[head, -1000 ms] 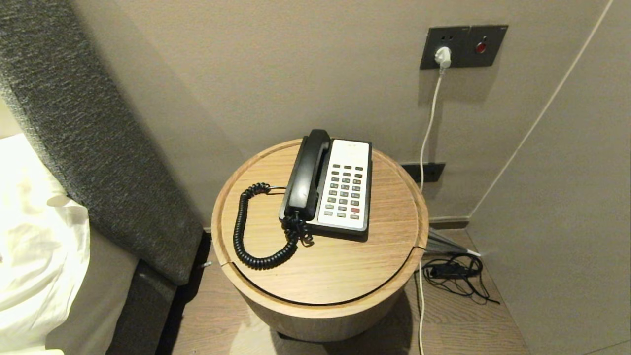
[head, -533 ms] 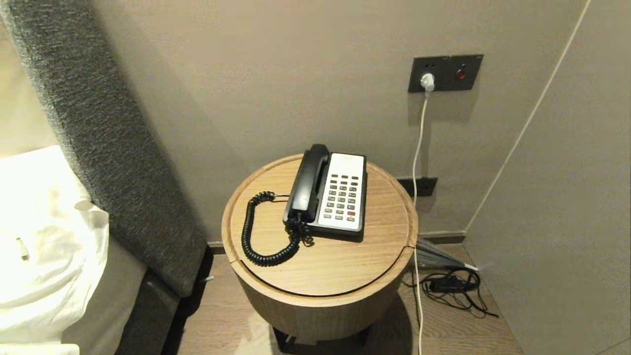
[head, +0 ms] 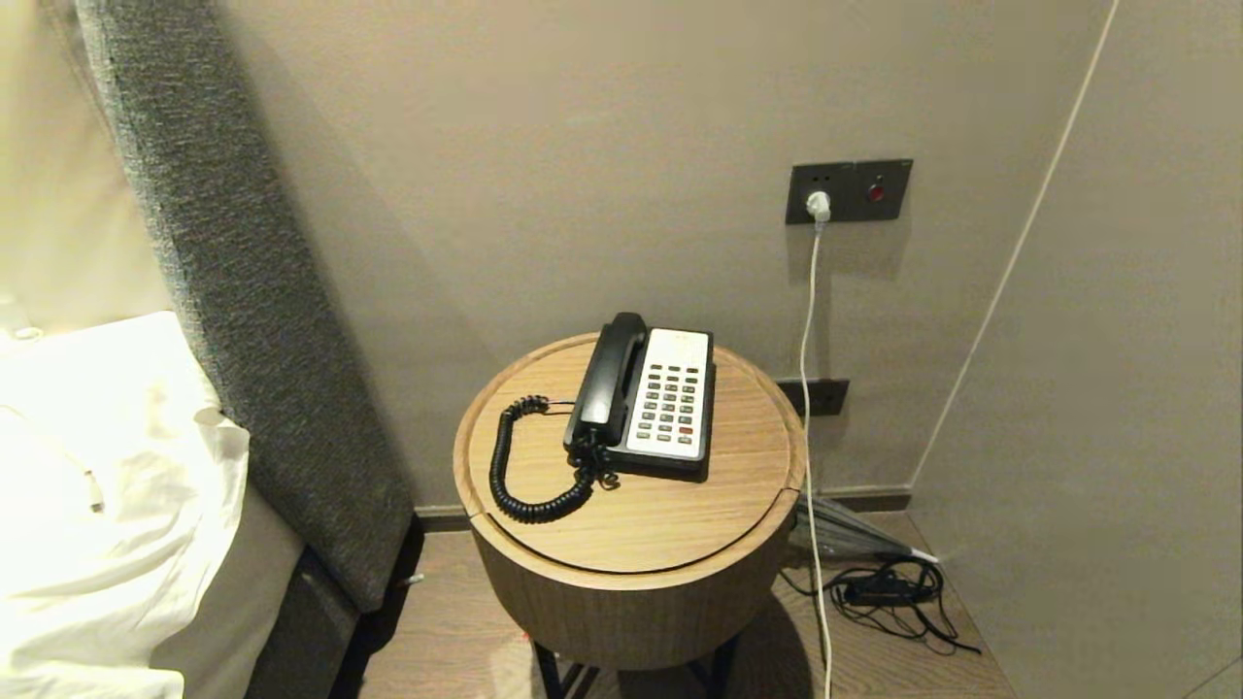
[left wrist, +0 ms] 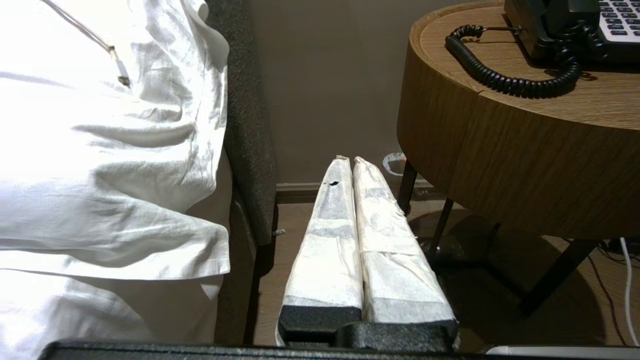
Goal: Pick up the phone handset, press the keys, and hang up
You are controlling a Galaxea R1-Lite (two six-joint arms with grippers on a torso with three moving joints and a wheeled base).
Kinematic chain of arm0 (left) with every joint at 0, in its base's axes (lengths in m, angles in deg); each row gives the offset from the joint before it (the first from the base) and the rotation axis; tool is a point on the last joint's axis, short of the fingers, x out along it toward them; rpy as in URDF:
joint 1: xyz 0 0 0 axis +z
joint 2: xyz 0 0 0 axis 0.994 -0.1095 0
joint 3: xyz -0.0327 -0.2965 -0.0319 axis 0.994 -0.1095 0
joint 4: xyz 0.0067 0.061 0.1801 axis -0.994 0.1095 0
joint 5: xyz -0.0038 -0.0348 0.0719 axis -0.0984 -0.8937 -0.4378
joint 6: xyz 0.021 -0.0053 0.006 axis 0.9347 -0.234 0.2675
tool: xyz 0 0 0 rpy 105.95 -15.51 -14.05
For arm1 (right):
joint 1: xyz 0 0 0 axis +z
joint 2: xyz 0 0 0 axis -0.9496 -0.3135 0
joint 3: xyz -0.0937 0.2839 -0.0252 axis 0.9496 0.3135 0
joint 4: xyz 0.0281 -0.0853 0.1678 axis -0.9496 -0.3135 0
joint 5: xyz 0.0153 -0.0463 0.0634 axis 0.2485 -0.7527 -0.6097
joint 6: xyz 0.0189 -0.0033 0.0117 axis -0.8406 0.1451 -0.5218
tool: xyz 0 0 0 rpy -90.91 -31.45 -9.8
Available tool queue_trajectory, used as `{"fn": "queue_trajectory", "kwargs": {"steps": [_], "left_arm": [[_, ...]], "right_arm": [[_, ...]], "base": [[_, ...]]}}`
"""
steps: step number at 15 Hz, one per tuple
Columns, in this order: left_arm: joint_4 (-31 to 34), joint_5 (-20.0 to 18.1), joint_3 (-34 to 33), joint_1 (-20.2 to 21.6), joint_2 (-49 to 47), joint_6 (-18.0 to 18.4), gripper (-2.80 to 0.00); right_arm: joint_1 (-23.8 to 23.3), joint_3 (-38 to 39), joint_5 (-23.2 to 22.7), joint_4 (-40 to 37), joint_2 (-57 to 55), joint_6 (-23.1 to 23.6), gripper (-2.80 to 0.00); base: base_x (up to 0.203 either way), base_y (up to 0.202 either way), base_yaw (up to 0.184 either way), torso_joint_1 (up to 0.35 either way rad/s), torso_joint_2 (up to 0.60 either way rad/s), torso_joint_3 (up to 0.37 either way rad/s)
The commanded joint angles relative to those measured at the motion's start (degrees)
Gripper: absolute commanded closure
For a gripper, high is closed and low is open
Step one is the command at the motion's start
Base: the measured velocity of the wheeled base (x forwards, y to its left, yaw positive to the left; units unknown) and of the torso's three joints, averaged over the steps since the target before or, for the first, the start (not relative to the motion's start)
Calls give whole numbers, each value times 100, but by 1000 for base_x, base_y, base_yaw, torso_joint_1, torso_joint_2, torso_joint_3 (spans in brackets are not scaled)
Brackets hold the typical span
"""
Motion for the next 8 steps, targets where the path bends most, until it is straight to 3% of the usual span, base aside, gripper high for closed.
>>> {"fn": "queue_trajectory", "kwargs": {"steps": [1,8], "left_arm": [[-16,-2,0,1,-9,31,0],[-11,-2,0,1,-9,31,0]], "right_arm": [[2,7,-15,-2,-12,23,0],[2,7,3,6,-12,5,0]], "base": [[0,0,0,2,6,49],[0,0,0,2,0,10]]}}
